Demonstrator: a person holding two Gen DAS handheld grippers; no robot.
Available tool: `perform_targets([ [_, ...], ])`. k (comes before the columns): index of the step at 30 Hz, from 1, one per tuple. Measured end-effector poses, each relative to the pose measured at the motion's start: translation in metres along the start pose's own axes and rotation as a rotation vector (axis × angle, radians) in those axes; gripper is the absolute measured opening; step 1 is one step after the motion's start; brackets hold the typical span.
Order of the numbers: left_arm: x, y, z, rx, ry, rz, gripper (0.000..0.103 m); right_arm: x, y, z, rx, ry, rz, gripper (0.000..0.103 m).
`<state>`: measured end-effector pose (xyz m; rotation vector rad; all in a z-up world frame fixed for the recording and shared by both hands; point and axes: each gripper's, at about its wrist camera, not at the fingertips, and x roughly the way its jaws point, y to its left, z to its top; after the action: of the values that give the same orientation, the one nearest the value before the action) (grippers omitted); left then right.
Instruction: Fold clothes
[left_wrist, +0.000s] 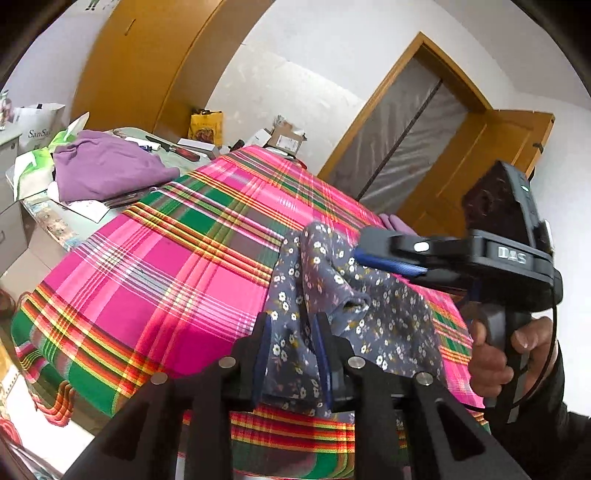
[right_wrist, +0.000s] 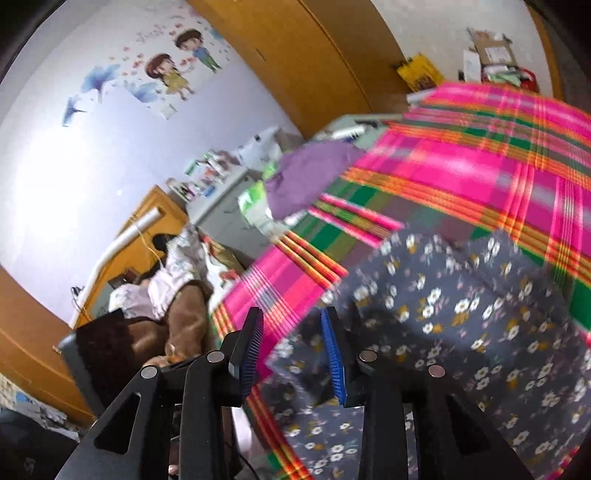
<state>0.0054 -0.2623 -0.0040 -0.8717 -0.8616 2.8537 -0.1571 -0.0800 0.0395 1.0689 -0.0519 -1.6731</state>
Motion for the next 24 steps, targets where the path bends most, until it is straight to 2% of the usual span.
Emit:
perform_targets([
  [7, 0.005, -0.015, 0.005, 0.012, -0.016, -0.080, 0.038, -0.051, -0.014, -0.023, 0.026, -0.113, -0.049, 0.035],
  [10, 0.015, -0.027, 0.005, 0.058, -0.011, -0.058, 0.039, -0.066, -0.024, -0.034, 0.058, -0.137, -0.052, 0.035],
  [16, 0.040, -0.046, -0.002, 0.150, 0.027, 0.049, 0.041, -0.088, -0.041, -0.051, 0.102, -0.182, -0.051, 0.035],
  [19, 0.053, -0.050, -0.007, 0.163, 0.059, 0.090, 0.041, -0.092, -0.048, -0.058, 0.118, -0.186, -0.053, 0.035],
  [22, 0.062, -0.049, -0.010, 0.137, 0.086, 0.093, 0.041, -0.093, -0.055, -0.063, 0.135, -0.184, -0.052, 0.035],
  [24, 0.065, -0.046, -0.010, 0.110, 0.098, 0.084, 0.033, -0.094, -0.059, -0.066, 0.148, -0.185, -0.052, 0.035],
])
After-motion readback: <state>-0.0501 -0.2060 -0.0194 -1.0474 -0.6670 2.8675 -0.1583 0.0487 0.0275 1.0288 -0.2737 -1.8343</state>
